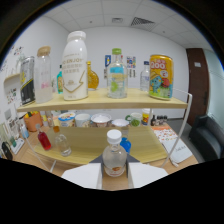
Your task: Make me a cup of Mojito.
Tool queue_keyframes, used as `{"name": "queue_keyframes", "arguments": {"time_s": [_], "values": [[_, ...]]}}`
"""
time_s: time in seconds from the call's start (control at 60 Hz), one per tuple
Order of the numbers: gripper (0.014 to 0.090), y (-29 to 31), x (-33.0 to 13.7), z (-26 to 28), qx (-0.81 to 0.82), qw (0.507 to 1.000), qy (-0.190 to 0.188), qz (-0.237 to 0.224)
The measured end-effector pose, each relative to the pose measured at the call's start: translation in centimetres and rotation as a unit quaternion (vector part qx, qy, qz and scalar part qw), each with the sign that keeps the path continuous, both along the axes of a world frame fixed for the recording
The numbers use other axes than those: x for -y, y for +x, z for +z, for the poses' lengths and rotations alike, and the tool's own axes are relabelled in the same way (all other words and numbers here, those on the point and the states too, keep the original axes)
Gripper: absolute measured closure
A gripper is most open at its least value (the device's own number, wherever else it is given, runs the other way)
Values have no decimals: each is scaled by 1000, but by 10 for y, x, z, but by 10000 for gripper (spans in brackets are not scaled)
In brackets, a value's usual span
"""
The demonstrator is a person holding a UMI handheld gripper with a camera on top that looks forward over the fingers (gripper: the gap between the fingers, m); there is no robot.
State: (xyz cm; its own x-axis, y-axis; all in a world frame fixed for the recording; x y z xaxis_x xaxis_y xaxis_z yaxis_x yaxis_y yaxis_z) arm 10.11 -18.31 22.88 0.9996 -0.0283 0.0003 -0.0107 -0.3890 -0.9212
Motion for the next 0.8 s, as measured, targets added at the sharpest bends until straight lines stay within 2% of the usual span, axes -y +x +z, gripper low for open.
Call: {"name": "queue_keyframes", "arguments": {"time_s": [0.3, 0.5, 0.617, 0.8], "values": [[711, 50, 47, -62, 28, 998, -48, -32], [711, 65, 46, -75, 204, 977, -67, -9], [712, 66, 36, -64, 370, 926, -63, 26], [714, 52, 16, -42, 578, 810, -49, 80]]}}
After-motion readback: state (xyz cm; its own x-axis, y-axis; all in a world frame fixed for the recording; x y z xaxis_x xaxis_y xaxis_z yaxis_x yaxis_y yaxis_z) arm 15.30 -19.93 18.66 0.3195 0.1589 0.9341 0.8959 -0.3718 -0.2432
